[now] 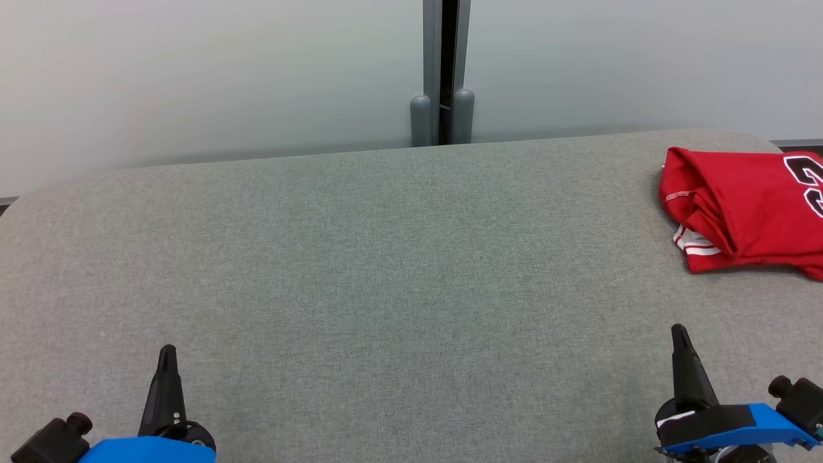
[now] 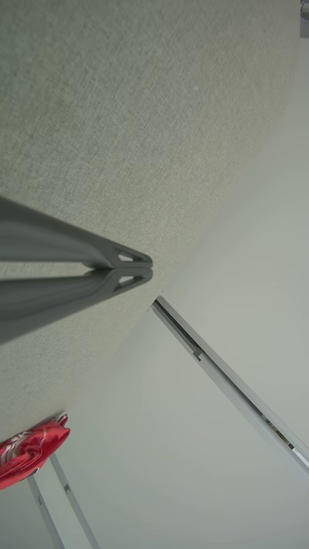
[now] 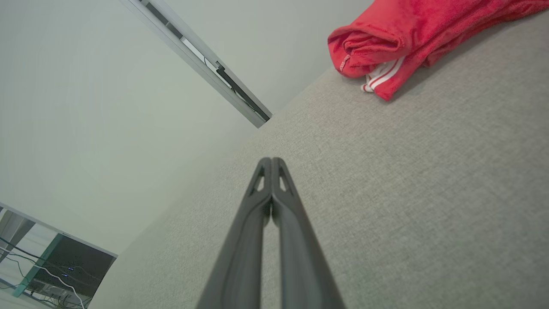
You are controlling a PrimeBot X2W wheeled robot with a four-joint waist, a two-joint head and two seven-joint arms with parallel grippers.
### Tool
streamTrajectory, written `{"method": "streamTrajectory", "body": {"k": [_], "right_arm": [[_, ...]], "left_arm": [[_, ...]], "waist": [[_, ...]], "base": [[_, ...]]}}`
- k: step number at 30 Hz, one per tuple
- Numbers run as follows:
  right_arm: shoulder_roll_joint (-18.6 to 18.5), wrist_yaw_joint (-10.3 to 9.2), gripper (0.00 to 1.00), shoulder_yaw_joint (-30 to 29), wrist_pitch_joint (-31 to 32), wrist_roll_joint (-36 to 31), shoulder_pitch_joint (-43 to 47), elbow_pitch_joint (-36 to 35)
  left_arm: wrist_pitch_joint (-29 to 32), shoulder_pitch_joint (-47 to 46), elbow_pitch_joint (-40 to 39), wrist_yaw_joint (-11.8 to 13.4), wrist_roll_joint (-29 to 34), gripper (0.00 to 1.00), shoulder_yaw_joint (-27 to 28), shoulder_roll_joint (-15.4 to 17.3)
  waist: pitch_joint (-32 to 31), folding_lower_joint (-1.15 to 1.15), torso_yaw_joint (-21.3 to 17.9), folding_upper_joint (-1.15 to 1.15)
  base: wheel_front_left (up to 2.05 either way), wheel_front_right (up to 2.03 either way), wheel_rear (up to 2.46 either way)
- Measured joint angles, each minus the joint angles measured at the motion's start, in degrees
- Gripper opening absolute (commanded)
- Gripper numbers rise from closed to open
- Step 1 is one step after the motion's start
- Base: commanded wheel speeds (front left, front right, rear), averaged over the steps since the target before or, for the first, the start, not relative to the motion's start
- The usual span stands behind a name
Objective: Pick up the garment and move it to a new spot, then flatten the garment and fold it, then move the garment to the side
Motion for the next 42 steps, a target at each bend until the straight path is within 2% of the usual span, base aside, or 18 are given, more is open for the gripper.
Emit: {"method": "streamTrajectory", "body": {"k": [23,42], "right_arm": [[0.11,0.0,0.0,-1.01,4.24,17.24,-0.98,0.01],[0.2,-0.01,0.0,-1.69,7.06,28.83,-1.79,0.01]], "left_arm": [[4.22,-1.27,0.92,-1.0,-16.61,0.0,1.03,0.1],[6.98,-2.27,1.58,-1.7,-27.86,0.0,1.77,0.21]], "waist": [[-0.53,0.0,0.18,0.0],[-0.98,0.0,0.34,0.0]], "base": [[0.0,0.0,0.0],[0.0,0.0,0.0]]}}
